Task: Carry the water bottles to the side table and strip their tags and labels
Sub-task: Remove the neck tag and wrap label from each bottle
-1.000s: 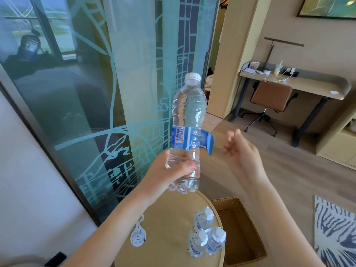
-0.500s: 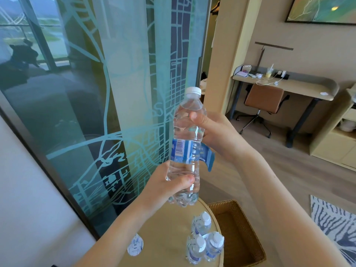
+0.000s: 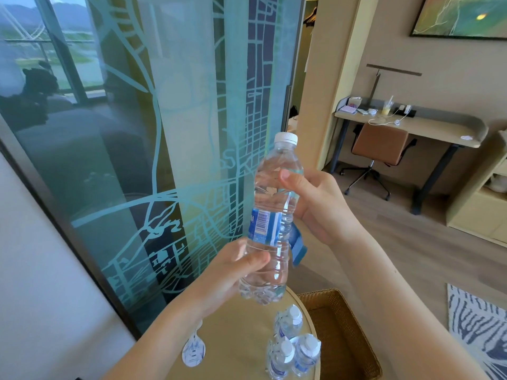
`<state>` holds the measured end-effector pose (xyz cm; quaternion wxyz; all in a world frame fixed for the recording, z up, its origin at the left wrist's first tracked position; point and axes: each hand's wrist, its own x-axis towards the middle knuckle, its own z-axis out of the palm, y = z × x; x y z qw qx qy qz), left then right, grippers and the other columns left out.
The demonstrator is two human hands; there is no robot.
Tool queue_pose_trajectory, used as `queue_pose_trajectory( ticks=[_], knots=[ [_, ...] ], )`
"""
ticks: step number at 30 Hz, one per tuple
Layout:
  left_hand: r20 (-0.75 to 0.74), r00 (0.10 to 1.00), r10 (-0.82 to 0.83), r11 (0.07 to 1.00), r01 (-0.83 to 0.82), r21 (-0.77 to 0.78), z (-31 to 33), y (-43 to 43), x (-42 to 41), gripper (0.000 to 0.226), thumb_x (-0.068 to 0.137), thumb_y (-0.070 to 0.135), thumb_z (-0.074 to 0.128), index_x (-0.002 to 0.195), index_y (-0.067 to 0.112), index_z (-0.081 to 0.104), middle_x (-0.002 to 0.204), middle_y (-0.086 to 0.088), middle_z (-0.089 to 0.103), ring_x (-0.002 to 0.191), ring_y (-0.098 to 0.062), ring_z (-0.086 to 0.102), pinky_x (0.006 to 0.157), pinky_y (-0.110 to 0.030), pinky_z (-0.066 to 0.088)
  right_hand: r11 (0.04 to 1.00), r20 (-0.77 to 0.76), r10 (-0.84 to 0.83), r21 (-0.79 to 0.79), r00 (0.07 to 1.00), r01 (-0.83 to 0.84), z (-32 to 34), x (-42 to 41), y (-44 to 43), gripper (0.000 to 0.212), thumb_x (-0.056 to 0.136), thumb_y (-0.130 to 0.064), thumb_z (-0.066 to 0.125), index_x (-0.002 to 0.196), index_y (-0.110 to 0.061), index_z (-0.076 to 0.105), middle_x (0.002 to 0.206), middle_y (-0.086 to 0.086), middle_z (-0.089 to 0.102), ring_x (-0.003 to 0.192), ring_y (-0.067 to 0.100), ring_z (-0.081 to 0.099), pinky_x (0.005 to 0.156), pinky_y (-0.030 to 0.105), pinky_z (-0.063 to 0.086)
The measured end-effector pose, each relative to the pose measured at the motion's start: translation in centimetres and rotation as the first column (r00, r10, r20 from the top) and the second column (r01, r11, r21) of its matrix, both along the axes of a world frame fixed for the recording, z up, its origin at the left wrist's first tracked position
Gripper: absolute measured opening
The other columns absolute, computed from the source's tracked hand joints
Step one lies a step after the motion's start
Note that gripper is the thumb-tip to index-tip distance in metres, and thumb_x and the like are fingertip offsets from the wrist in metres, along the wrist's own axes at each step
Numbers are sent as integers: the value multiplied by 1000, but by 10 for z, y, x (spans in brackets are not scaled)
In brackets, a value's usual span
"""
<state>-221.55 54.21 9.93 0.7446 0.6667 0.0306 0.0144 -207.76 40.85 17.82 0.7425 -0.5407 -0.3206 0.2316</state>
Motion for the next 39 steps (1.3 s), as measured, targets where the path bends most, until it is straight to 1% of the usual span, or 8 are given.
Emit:
queue_pose_trajectory(
  ticks=[7, 13, 20, 23, 28, 31, 34, 39],
  knots=[
    [16, 995, -100, 971, 101, -215, -2, -4, -4, 61, 74, 62, 78, 118, 20, 73, 119, -9, 73, 111, -24, 69, 91, -33, 55, 1000, 63, -9, -10, 998, 9, -2, -6, -7, 46, 85, -30, 76, 117, 2, 70, 114, 21, 74, 105, 40, 72, 93, 55, 57],
    [-60, 991, -123, 800, 63, -597, 3, -6, 9, 56, 94, 53, 59, 131, 12, 66, 131, -14, 67, 122, -29, 63, 104, -44, 47, 997, 80, -59, 48, 995, 55, -3, -13, -8, 44, 84, -34, 77, 110, 1, 73, 104, 18, 77, 96, 36, 75, 79, 42, 59],
    [-118, 990, 78, 883, -123, -452, 11, -16, 15, 54, 73, 55, 76, 114, 21, 77, 127, -11, 70, 113, -27, 68, 98, -43, 53, 985, 33, -164, 54, 986, 162, -6, -5, -14, 43, 84, -38, 75, 111, -4, 73, 110, 19, 76, 100, 37, 74, 82, 44, 61],
    [-90, 982, 166, 798, -188, -573, 15, -13, 16, 40, 80, 42, 74, 113, 19, 76, 126, -7, 70, 111, -24, 68, 103, -47, 47, 981, 39, -185, 59, 982, 182, -10, -2, -17, 37, 84, -40, 74, 104, -10, 78, 108, 18, 76, 101, 36, 74, 85, 46, 61],
    [-106, 951, 290, 531, -252, -809, 21, -4, 14, 21, 83, 19, 69, 103, 11, 68, 105, -7, 71, 90, -17, 62, 87, -31, 48, 975, 84, -223, 38, 971, 220, -16, 0, -23, 32, 84, -42, 73, 101, -15, 79, 106, 13, 78, 96, 33, 76, 81, 40, 62],
    [-88, 940, 328, 544, -264, -797, 22, 0, 11, 25, 82, 20, 69, 105, 12, 66, 101, -7, 71, 87, -17, 62, 82, -29, 46, 967, 75, -253, 27, 965, 251, -22, 2, -24, 36, 83, -43, 73, 103, -13, 78, 104, 12, 78, 94, 32, 76, 76, 36, 62],
    [-58, 941, 335, 561, -249, -789, 21, 0, 8, 25, 80, 18, 71, 104, 12, 66, 101, -10, 70, 85, -17, 63, 79, -27, 46, 957, 48, -290, 15, 956, 289, -30, 5, -23, 39, 81, -41, 75, 106, -10, 76, 105, 14, 78, 98, 35, 75, 86, 48, 61],
    [-12, 882, 471, 711, -388, -586, 12, 1, 7, 9, 77, 20, 72, 84, 20, 79, 92, -3, 74, 88, -14, 65, 80, -25, 50, 930, 40, -367, -15, 929, 368, -42, 8, -20, 36, 79, -39, 79, 102, -11, 77, 98, 11, 79, 91, 30, 77, 85, 45, 60]
  ],
)
